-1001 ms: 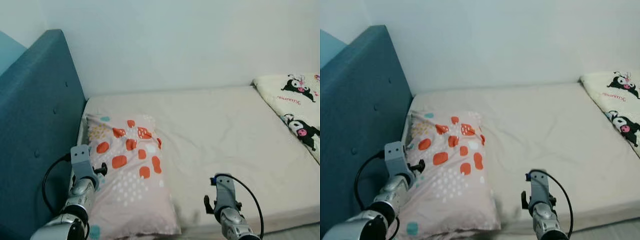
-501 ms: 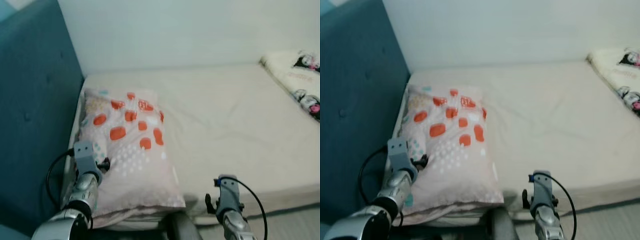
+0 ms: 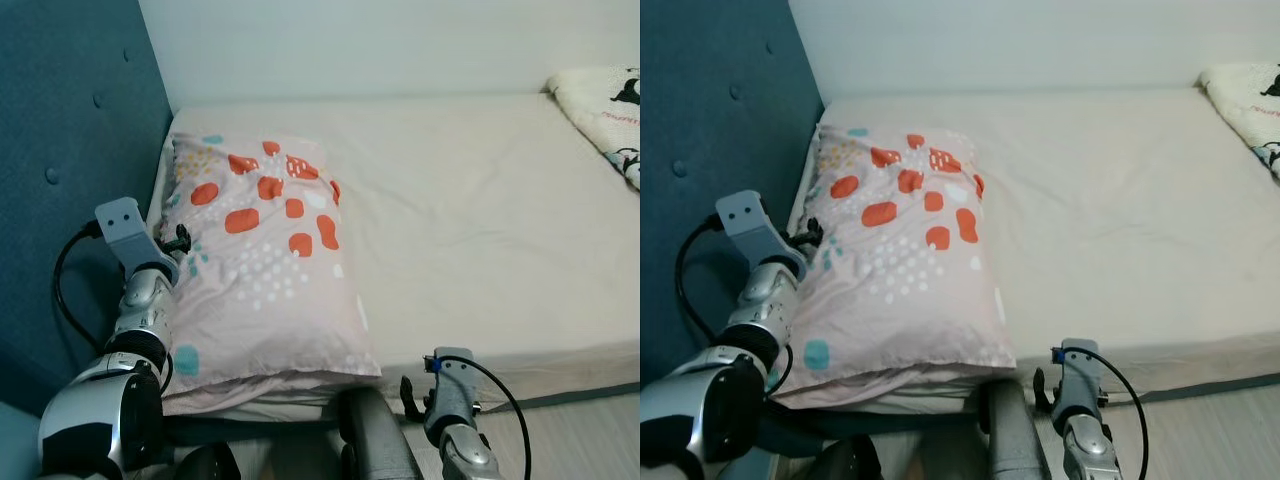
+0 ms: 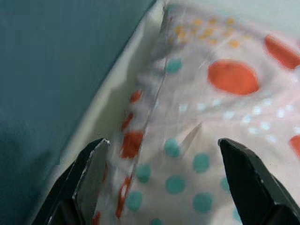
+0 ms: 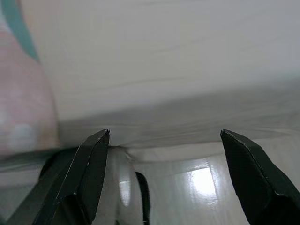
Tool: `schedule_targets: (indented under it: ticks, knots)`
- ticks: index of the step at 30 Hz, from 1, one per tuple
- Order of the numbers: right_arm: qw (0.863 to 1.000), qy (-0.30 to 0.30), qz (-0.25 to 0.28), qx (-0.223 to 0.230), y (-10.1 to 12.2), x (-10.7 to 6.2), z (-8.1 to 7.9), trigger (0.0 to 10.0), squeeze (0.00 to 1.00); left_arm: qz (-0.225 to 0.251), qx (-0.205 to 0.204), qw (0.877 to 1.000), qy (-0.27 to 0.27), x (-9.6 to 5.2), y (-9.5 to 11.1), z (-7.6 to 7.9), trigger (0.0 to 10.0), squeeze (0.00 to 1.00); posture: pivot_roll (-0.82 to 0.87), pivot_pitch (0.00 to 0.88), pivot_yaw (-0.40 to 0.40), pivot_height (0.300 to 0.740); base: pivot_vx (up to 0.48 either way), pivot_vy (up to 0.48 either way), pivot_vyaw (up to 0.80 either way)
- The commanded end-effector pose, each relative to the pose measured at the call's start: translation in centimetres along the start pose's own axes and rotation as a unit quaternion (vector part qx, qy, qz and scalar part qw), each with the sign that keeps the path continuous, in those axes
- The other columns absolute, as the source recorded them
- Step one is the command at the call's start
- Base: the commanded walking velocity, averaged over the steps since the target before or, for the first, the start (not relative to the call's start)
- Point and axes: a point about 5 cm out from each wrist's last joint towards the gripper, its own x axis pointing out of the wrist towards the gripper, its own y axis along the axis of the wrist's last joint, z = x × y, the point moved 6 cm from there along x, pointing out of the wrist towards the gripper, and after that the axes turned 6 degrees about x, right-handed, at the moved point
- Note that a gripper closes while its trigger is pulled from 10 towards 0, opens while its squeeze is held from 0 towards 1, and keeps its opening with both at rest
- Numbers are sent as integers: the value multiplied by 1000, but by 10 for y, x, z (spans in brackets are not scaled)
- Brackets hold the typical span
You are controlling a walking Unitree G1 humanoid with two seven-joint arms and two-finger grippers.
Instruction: Clean up the room
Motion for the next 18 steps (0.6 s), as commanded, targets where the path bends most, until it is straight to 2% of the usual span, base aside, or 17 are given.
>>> schedule_targets:
  ticks: [1, 3, 4, 6, 8, 9, 10, 13, 18]
  knots:
    - [1000, 0, -16, 5, -10, -5, 0, 10000, 0, -46, -16, 999, -4, -7, -26, -5, 10000, 0, -262, 276, 24, 600, 0, 0, 0]
    - [1000, 0, -16, 6, -11, -7, 0, 10000, 0, -73, -41, 996, -21, -12, -42, 0, 10000, 0, -265, 282, 24, 600, 0, 0, 0]
    - [1000, 0, -16, 6, -11, -7, 0, 10000, 0, -73, -41, 996, -21, -12, -42, 0, 10000, 0, -265, 282, 24, 600, 0, 0, 0]
    - [1000, 0, -15, 10, -10, -9, 0, 10000, 0, -108, -68, 991, -42, -19, -62, 5, 10000, 0, -277, 294, 26, 600, 0, 0, 0]
    - [1000, 0, -14, 12, -10, -11, 0, 10000, 0, -128, -94, 986, -56, -24, -73, 8, 10000, 0, -281, 301, 25, 600, 0, 0, 0]
    - [1000, 0, -14, 12, -10, -11, 0, 10000, 0, -128, -94, 986, -56, -24, -73, 8, 10000, 0, -281, 301, 25, 600, 0, 0, 0]
    - [1000, -1, -14, 13, -11, -13, 1, 10000, 0, -139, -125, 979, -77, -27, -77, 14, 10000, 0, -284, 306, 24, 600, 0, 0, 0]
    - [1000, -2, -14, 13, -10, -14, 2, 10000, 0, -142, -146, 975, -94, -28, -79, 20, 10000, 0, -286, 312, 24, 600, 0, 0, 0]
    - [1000, -1, -14, 18, -9, -16, 2, 10000, 0, -156, -155, 966, -136, -35, -86, 38, 10000, 0, -295, 323, 27, 600, 0, 0, 0]
